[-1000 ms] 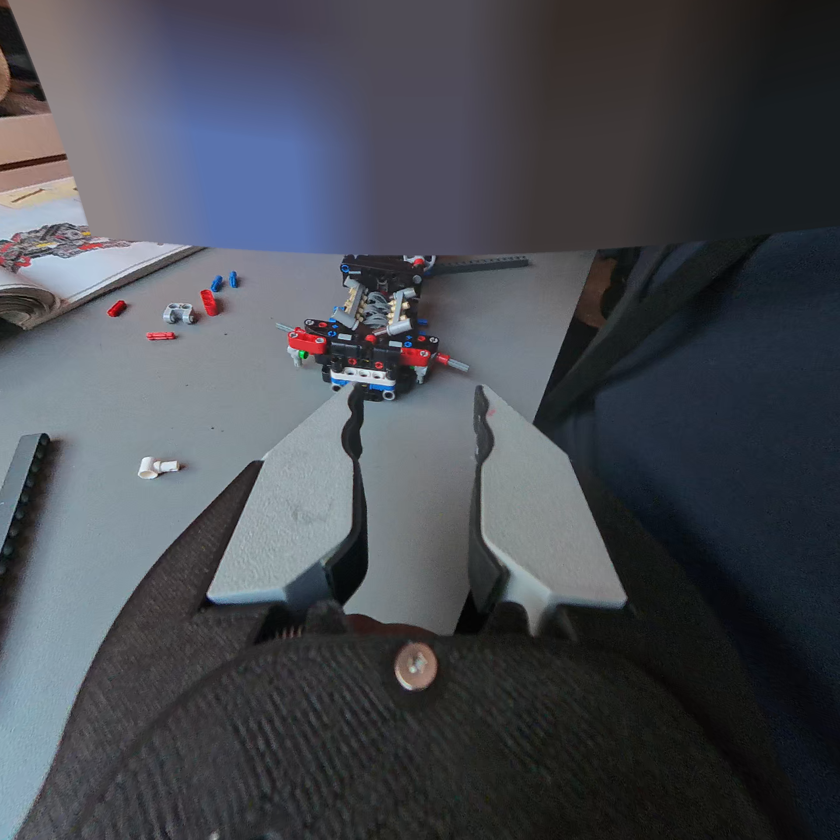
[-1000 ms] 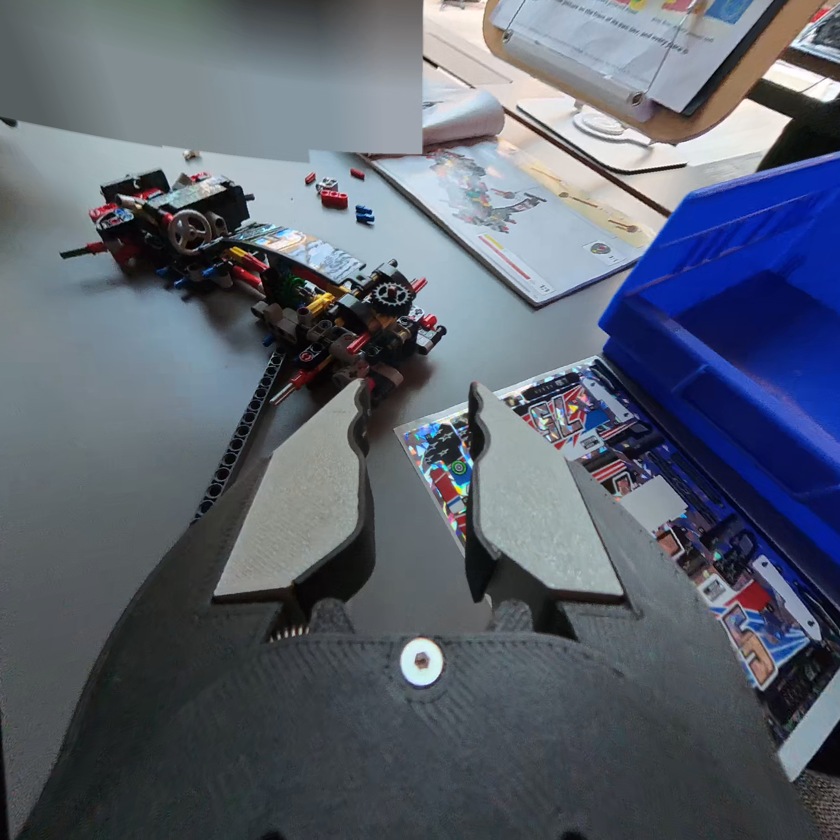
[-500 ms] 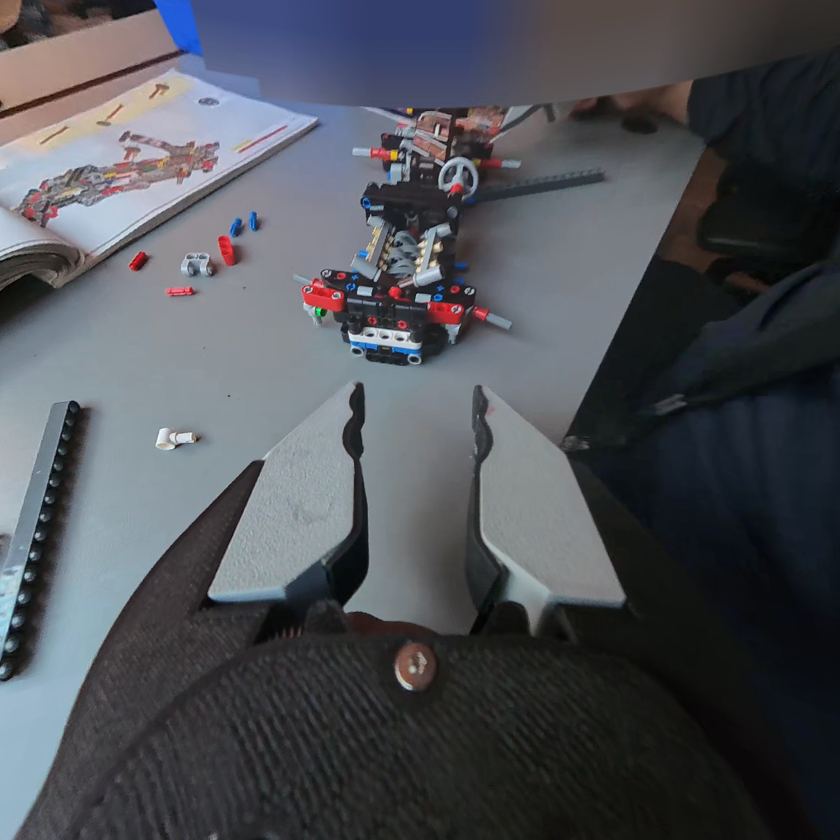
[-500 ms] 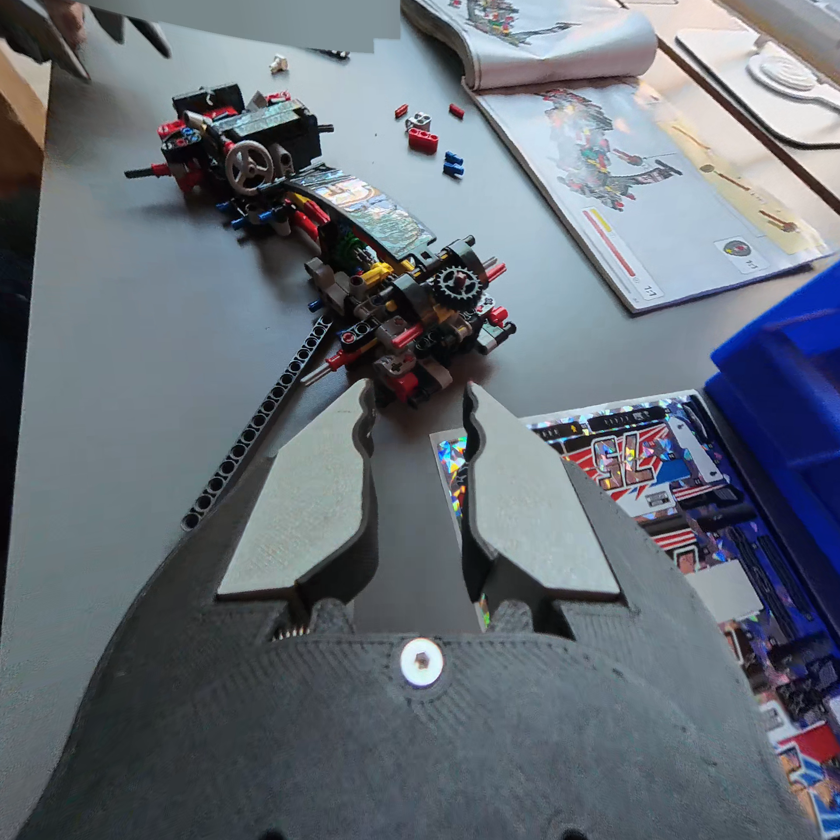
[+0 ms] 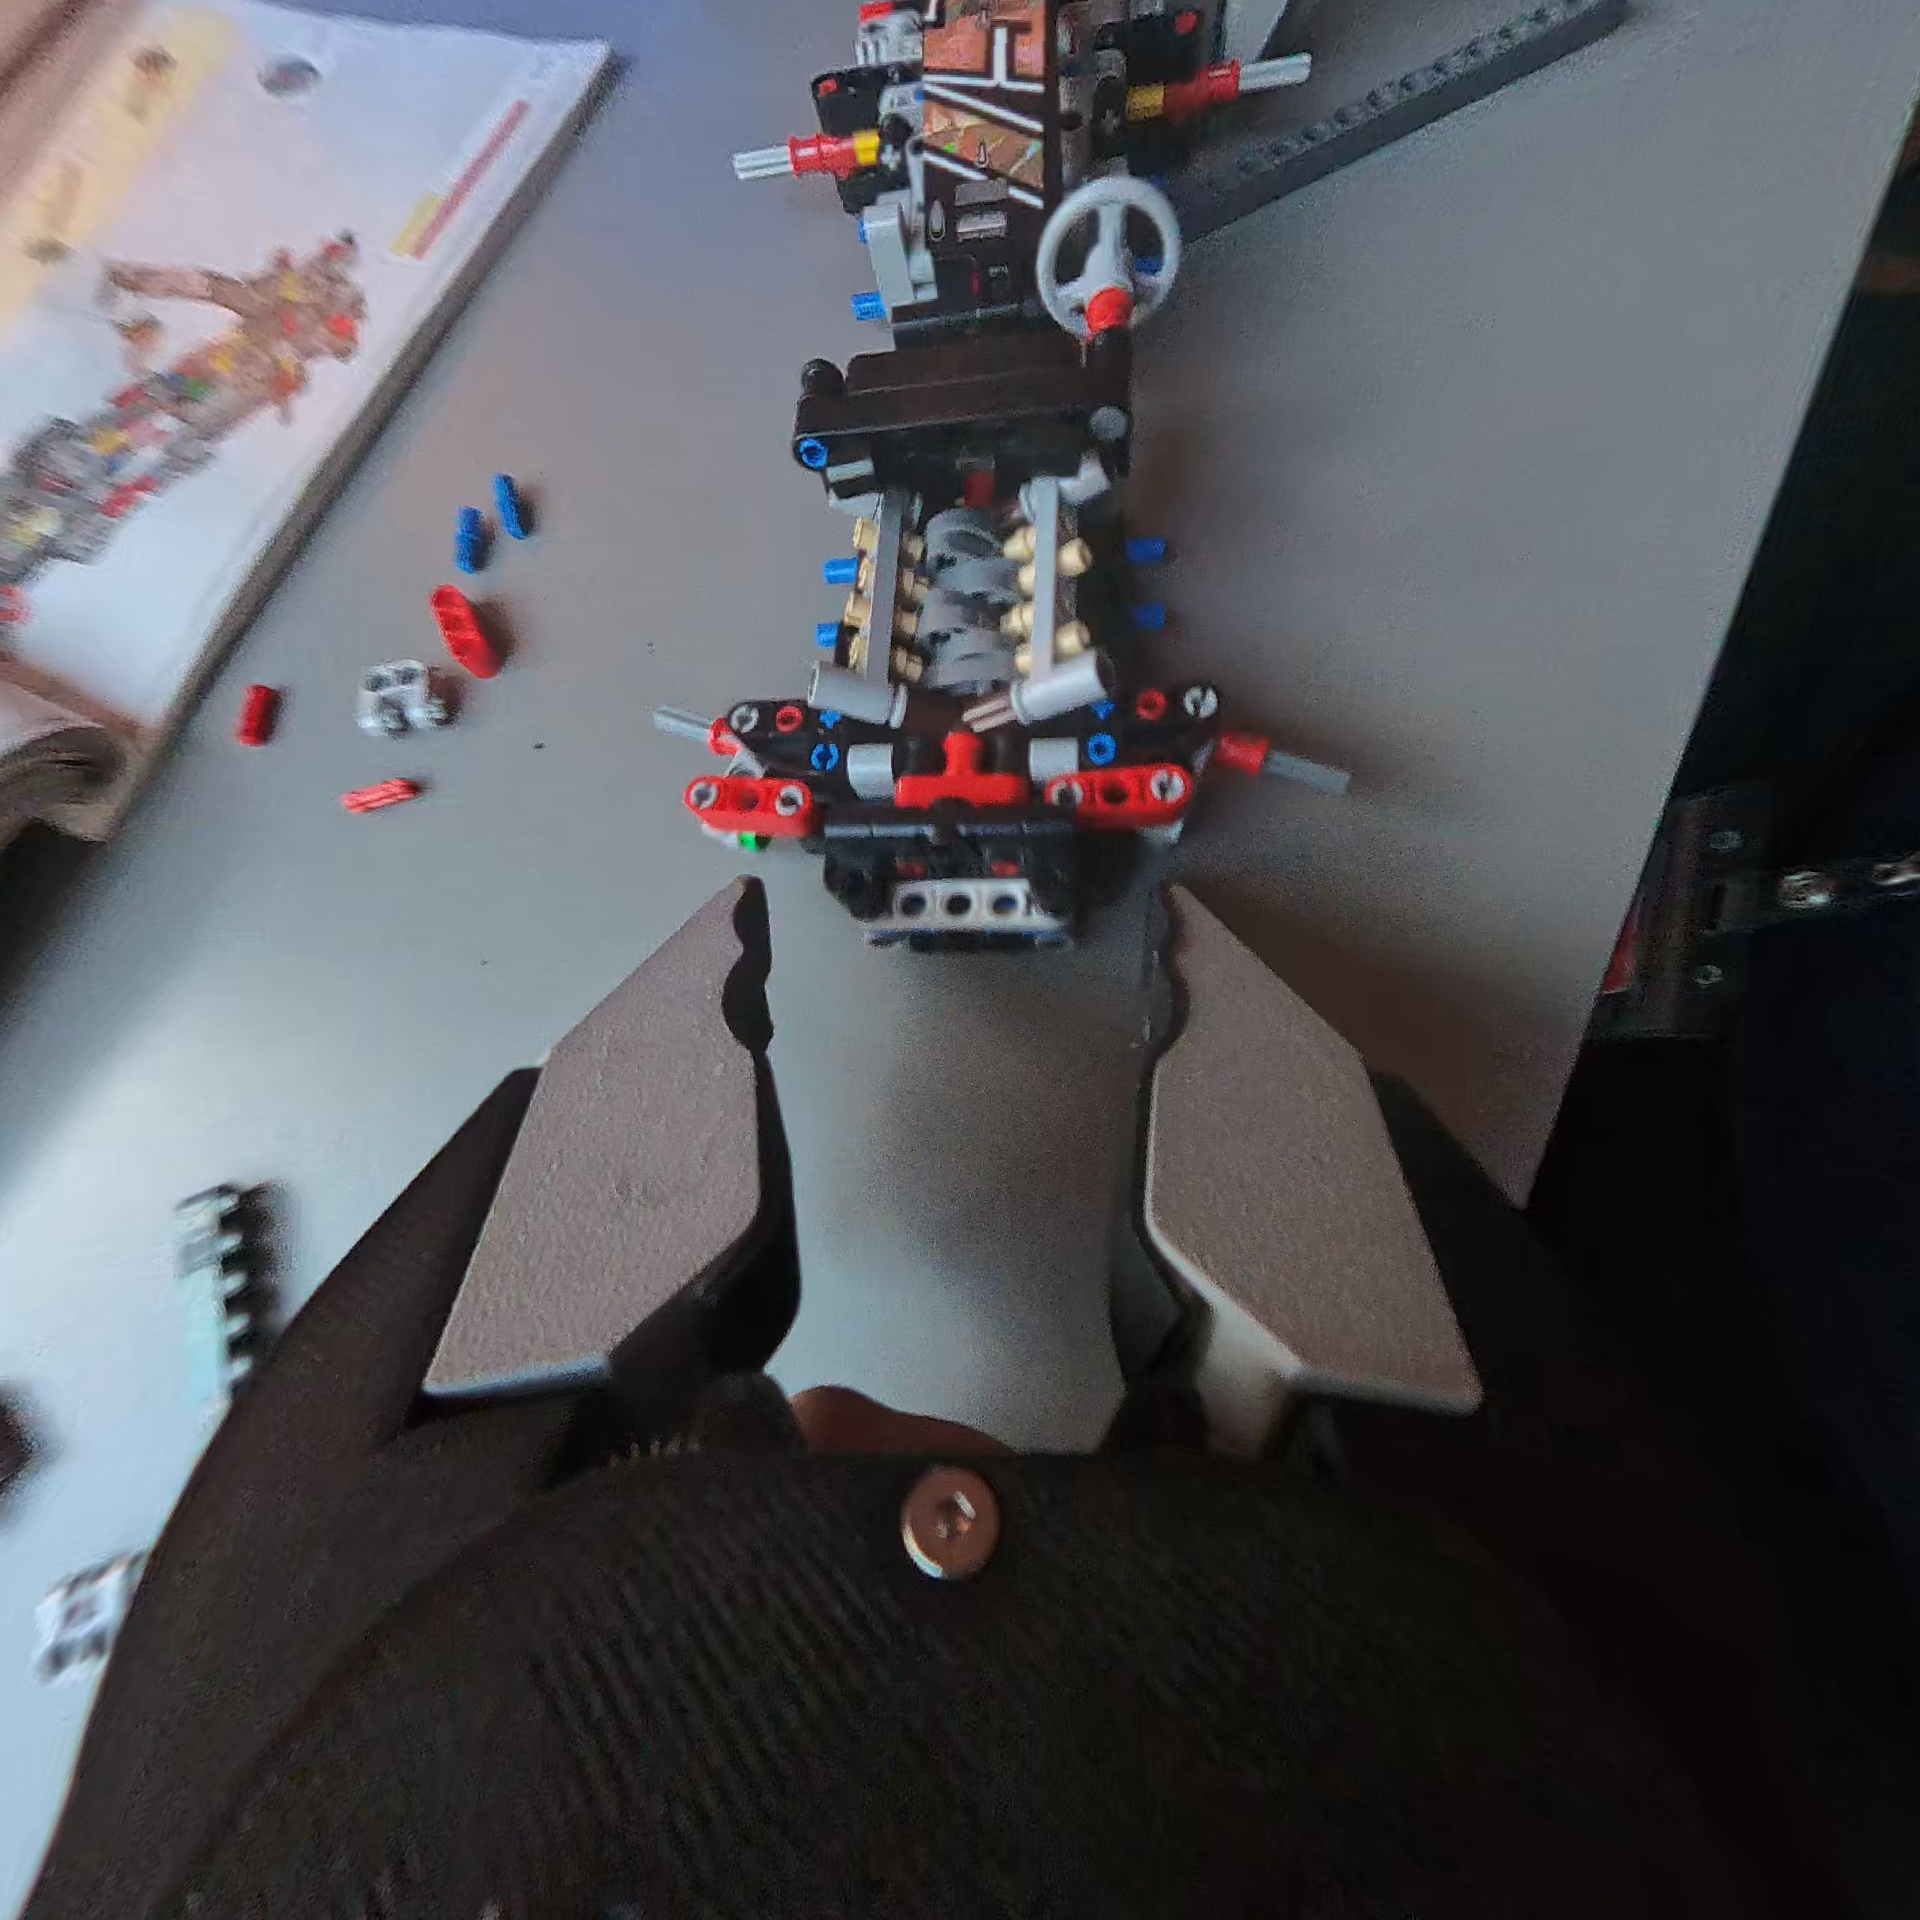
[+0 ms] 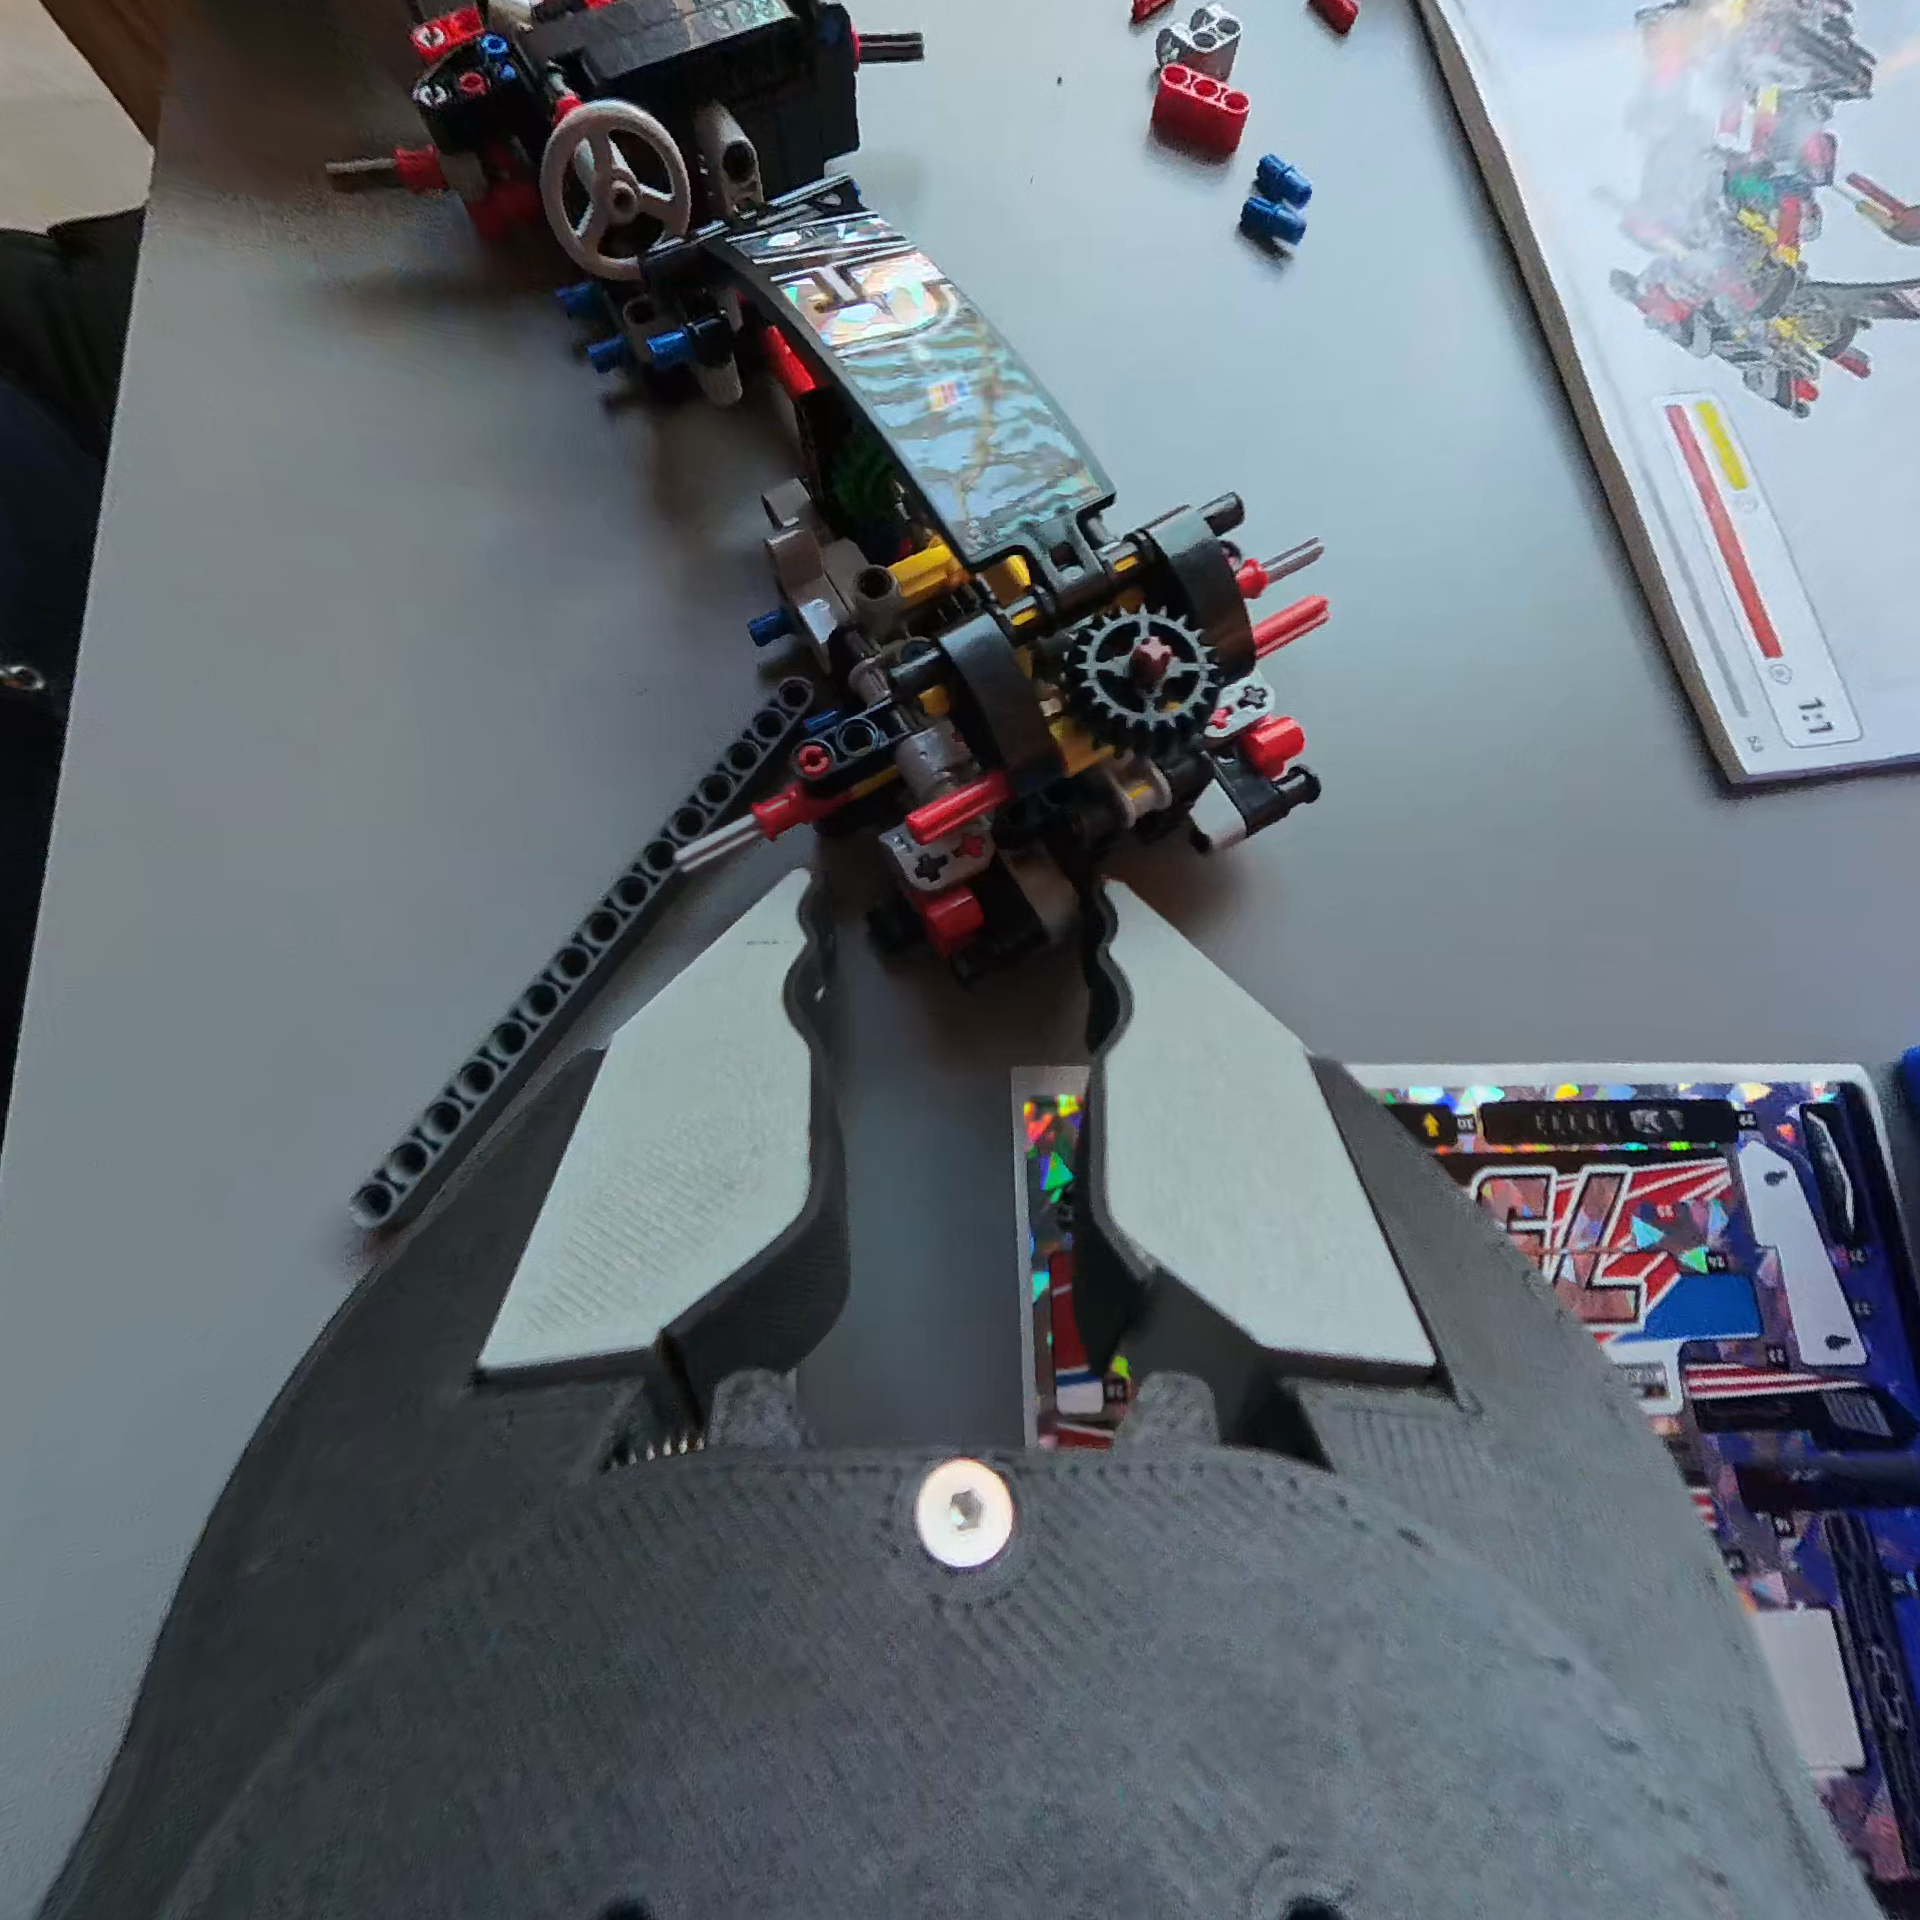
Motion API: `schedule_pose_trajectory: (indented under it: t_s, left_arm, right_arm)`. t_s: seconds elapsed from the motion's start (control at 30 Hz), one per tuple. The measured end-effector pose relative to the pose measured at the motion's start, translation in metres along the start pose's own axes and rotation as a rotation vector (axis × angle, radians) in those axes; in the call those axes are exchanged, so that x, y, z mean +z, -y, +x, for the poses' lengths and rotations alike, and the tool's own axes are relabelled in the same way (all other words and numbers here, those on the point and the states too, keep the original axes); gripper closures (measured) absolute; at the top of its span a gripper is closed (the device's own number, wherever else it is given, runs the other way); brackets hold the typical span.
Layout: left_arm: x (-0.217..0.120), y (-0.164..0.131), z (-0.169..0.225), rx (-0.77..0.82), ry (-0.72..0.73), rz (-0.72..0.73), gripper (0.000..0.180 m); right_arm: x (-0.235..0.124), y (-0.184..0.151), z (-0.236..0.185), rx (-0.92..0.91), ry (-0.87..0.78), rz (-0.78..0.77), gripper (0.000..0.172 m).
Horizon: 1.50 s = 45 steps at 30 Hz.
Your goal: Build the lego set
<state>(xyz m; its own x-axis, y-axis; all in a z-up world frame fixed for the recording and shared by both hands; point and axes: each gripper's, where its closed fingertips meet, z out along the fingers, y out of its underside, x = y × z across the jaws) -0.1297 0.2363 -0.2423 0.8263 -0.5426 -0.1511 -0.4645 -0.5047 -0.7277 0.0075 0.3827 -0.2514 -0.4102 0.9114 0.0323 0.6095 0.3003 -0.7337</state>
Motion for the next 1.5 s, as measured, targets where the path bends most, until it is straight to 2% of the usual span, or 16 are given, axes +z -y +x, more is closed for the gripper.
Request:
schedule_pose_trajectory:
  t_s: [0.03, 0.1, 0.23, 0.3, 0.53, 0.77, 0.87, 0.97, 1.03, 1.13, 1.2, 1.23, 1.33, 1.4, 1.5]
  left_arm:
    - [0.004, 0.000, 0.002, -0.037, -0.060, -0.012, 0.111]
    - [0.009, 0.001, 0.003, -0.095, -0.140, -0.030, 0.112]
    - [0.010, 0.001, -0.003, -0.090, -0.164, -0.032, 0.117]
    - [0.010, 0.004, -0.007, -0.142, -0.206, -0.028, 0.122]
    - [0.010, 0.011, -0.019, -0.272, -0.336, 0.009, 0.122]
    - [0.011, 0.003, -0.031, -0.172, -0.228, -0.003, 0.122]
    - [-0.006, 0.000, -0.037, -0.183, -0.168, 0.021, 0.113]
    - [-0.034, -0.004, -0.042, -0.197, -0.083, 0.056, 0.105]
    - [-0.047, -0.006, -0.038, -0.209, -0.042, 0.074, 0.104]
    - [-0.053, -0.008, -0.028, -0.246, -0.008, 0.064, 0.105]
    - [-0.054, -0.004, -0.016, -0.215, 0.006, 0.052, 0.107]
    - [-0.054, -0.002, -0.011, -0.188, 0.022, 0.039, 0.108]
    - [-0.053, 0.009, 0.007, -0.143, 0.060, 0.034, 0.117]
    - [-0.048, 0.017, 0.022, -0.113, 0.053, 0.033, 0.120]
    - [-0.038, 0.032, 0.033, 0.019, 0.101, 0.070, 0.131]
  right_arm:
    - [0.001, 0.002, 0.000, 0.002, -0.001, 0.001, 0.132]
    - [0.003, 0.003, 0.003, 0.017, -0.013, -0.002, 0.133]
    - [-0.001, 0.006, 0.005, 0.056, -0.007, 0.025, 0.136]
    - [-0.002, 0.007, 0.004, 0.088, 0.016, 0.037, 0.136]
    - [-0.004, 0.011, 0.008, 0.224, 0.061, 0.025, 0.139]
    - [-0.008, -0.002, 0.005, 0.176, -0.077, -0.097, 0.127]
    - [-0.039, 0.000, -0.006, 0.186, -0.189, -0.031, 0.127]
    - [-0.063, 0.002, -0.038, 0.190, -0.227, 0.058, 0.130]
    - [-0.062, -0.003, -0.058, 0.189, -0.220, 0.061, 0.131]
    - [-0.040, -0.015, -0.069, 0.181, -0.222, -0.013, 0.126]
    - [-0.026, -0.019, -0.065, 0.183, -0.236, -0.048, 0.139]
    - [-0.022, -0.016, -0.067, 0.190, -0.213, -0.036, 0.166]
    - [-0.012, -0.007, -0.074, 0.159, -0.192, -0.036, 0.167]
    - [-0.008, 0.002, -0.079, 0.061, -0.239, -0.039, 0.167]
    - [-0.006, 0.027, -0.089, -0.078, -0.296, 0.020, 0.167]
